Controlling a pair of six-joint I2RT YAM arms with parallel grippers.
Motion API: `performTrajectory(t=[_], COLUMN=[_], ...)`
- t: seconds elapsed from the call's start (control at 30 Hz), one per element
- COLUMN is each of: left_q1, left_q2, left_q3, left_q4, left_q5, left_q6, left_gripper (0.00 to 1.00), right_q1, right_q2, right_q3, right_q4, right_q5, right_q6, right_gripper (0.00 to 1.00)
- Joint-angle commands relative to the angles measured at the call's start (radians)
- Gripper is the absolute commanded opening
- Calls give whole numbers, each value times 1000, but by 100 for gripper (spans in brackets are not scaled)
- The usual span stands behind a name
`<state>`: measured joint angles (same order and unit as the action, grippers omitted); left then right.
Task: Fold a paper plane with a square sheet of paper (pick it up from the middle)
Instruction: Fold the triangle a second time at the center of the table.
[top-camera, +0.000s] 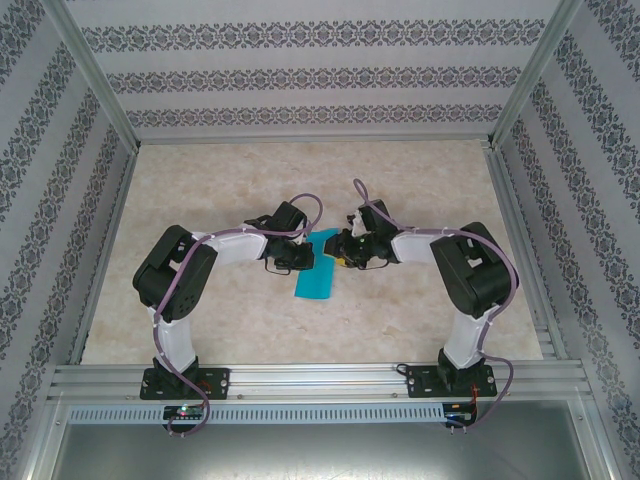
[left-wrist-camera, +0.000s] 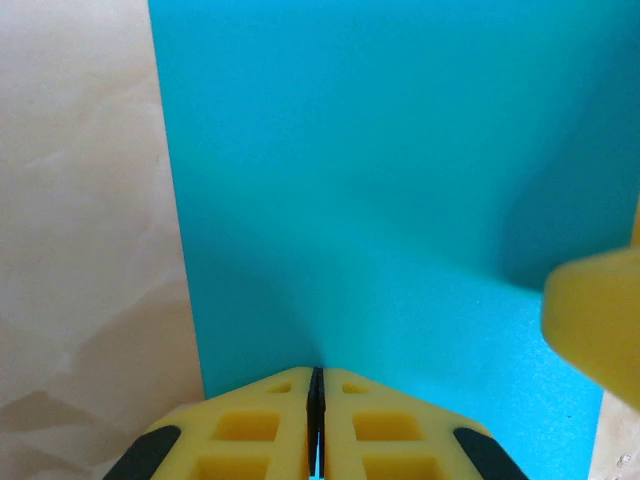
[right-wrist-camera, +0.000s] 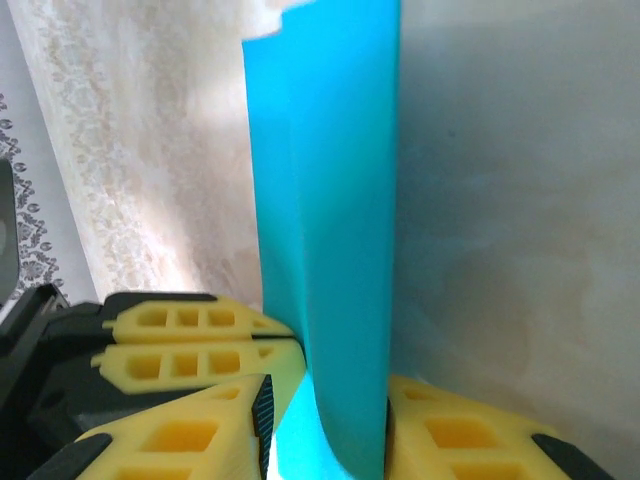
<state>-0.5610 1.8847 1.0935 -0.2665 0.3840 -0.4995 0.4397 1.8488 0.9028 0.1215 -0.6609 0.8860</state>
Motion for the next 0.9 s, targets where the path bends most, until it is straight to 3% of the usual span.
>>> performTrajectory(t=[0.0, 0.17, 0.33, 0.67, 0.87], left_q1=[-2, -1, 0, 10, 25], left_q2=[32, 25, 5, -140, -251], left_q3=[-42, -38, -32, 22, 2], left_q4=[-146, -146, -140, -112, -153], left_q5=[-37, -33, -19, 38, -22], left_q6=[28, 29, 20, -34, -43], left_gripper=[13, 15, 19, 40, 51], right_q1=[-12, -11, -11, -13, -21], right_q2=[32, 60, 52, 0, -39], right_q3=[44, 79, 75, 59, 37], right_q4=[-37, -43, -39, -15, 72], right_q5=[-19, -31, -34, -73, -142], right_q6=[-45, -59, -67, -47, 34], right_gripper=[33, 30, 19, 7, 3])
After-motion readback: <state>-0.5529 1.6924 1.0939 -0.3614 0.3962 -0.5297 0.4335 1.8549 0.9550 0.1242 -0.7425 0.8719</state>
